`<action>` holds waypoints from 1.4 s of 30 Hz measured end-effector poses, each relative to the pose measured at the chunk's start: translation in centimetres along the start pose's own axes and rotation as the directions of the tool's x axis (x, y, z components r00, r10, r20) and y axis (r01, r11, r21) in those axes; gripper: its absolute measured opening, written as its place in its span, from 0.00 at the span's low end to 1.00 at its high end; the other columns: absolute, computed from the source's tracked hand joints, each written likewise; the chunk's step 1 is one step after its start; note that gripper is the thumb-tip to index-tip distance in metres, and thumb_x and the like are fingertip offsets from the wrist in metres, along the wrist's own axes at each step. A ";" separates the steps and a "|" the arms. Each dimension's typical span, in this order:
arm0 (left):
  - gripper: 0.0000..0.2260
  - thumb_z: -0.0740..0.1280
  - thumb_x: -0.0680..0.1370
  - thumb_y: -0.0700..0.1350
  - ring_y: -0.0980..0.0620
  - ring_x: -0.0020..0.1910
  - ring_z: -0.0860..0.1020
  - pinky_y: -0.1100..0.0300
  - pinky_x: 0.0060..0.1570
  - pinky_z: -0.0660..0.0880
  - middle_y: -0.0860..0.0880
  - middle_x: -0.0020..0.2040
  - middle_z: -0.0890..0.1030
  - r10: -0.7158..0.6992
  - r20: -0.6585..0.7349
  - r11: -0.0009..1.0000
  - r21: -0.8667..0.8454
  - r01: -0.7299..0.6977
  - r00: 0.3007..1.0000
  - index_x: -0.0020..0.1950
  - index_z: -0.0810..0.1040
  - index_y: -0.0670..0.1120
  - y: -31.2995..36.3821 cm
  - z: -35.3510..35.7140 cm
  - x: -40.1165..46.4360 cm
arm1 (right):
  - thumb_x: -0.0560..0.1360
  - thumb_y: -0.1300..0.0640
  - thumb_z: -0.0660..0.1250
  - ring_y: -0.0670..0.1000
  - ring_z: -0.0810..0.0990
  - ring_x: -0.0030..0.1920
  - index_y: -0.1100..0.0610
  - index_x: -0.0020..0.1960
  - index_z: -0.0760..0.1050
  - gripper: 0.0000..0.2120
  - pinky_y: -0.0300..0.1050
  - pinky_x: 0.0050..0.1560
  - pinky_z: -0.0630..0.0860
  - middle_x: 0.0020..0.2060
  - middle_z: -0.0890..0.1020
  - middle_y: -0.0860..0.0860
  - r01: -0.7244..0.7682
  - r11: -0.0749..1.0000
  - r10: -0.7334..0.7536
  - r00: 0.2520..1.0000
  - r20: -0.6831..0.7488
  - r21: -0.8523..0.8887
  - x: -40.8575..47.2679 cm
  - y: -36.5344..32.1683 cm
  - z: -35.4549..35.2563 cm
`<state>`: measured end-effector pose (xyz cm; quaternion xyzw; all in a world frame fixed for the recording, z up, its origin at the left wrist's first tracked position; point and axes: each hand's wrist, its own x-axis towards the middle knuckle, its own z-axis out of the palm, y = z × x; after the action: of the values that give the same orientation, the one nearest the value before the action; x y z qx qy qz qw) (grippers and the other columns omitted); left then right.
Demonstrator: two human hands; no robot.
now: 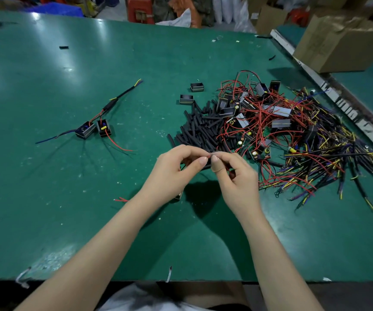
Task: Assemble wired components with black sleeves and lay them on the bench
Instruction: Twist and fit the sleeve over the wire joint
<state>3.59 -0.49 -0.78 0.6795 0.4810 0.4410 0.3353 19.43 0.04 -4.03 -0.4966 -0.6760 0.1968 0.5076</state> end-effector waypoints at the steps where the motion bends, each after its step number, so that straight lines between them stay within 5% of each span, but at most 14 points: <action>1: 0.09 0.69 0.77 0.45 0.65 0.41 0.76 0.74 0.41 0.68 0.58 0.41 0.81 -0.009 -0.002 1.000 -0.009 0.009 1.000 0.46 0.78 0.61 -0.1 0.0 0.0 | 0.78 0.57 0.65 0.42 0.78 0.47 0.58 0.52 0.81 0.08 0.36 0.49 0.73 0.44 0.82 0.49 0.004 1.000 -0.004 1.000 0.006 0.009 0.0 -0.1 -0.1; 13: 0.03 0.72 0.74 0.44 0.63 0.35 0.75 0.71 0.40 0.70 0.60 0.36 0.81 -0.025 -0.021 0.993 -0.114 0.022 0.999 0.45 0.81 0.53 -0.2 0.0 0.3 | 0.78 0.61 0.65 0.43 0.77 0.47 0.61 0.51 0.80 0.06 0.34 0.50 0.71 0.44 0.79 0.47 0.064 0.997 -0.067 0.996 0.067 0.045 -0.1 0.0 -0.2; 18: 0.03 0.71 0.74 0.42 0.59 0.34 0.75 0.70 0.39 0.71 0.55 0.36 0.80 0.079 -0.082 0.996 0.046 -0.075 0.994 0.45 0.82 0.50 -0.2 0.2 0.2 | 0.79 0.57 0.64 0.44 0.77 0.45 0.58 0.51 0.80 0.08 0.37 0.48 0.73 0.42 0.80 0.47 0.004 0.999 -0.008 0.997 0.080 0.049 0.0 0.0 0.0; 24: 0.04 0.71 0.74 0.45 0.63 0.33 0.73 0.74 0.35 0.67 0.59 0.33 0.78 -0.058 -0.110 0.998 -0.008 0.058 0.992 0.42 0.80 0.55 -0.7 0.2 0.3 | 0.77 0.52 0.67 0.43 0.78 0.43 0.56 0.50 0.79 0.08 0.32 0.41 0.69 0.41 0.80 0.44 -0.014 1.000 0.015 0.999 0.031 -0.014 -0.1 0.7 0.0; 29: 0.04 0.72 0.72 0.51 0.59 0.39 0.79 0.70 0.43 0.73 0.56 0.37 0.83 -0.157 -0.023 0.981 -0.122 0.153 0.987 0.47 0.82 0.57 -0.7 0.0 0.5 | 0.77 0.53 0.65 0.40 0.76 0.42 0.54 0.48 0.79 0.06 0.32 0.41 0.68 0.40 0.78 0.42 -0.001 1.000 0.000 1.000 -0.017 -0.008 -0.1 0.7 0.2; 35: 0.04 0.72 0.73 0.48 0.66 0.30 0.75 0.75 0.32 0.67 0.57 0.38 0.83 -0.139 -0.003 0.979 -0.153 0.137 0.990 0.46 0.84 0.51 -0.5 0.5 0.3 | 0.77 0.54 0.65 0.39 0.76 0.43 0.53 0.48 0.79 0.05 0.32 0.43 0.70 0.41 0.79 0.41 0.012 1.000 -0.012 1.000 -0.027 0.018 -0.2 0.5 0.2; 42: 0.02 0.72 0.74 0.47 0.56 0.38 0.79 0.66 0.37 0.72 0.52 0.37 0.83 -0.154 0.018 0.974 -0.165 0.155 0.988 0.42 0.83 0.51 -0.8 -0.1 0.4 | 0.77 0.55 0.66 0.41 0.76 0.42 0.56 0.49 0.79 0.05 0.30 0.41 0.67 0.40 0.79 0.46 0.071 0.997 -0.071 0.997 -0.018 0.001 -0.3 0.4 0.2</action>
<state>3.25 0.13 -1.30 0.6111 0.4930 0.4502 0.4252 19.44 0.01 -4.50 -0.4737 -0.6884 0.1744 0.5208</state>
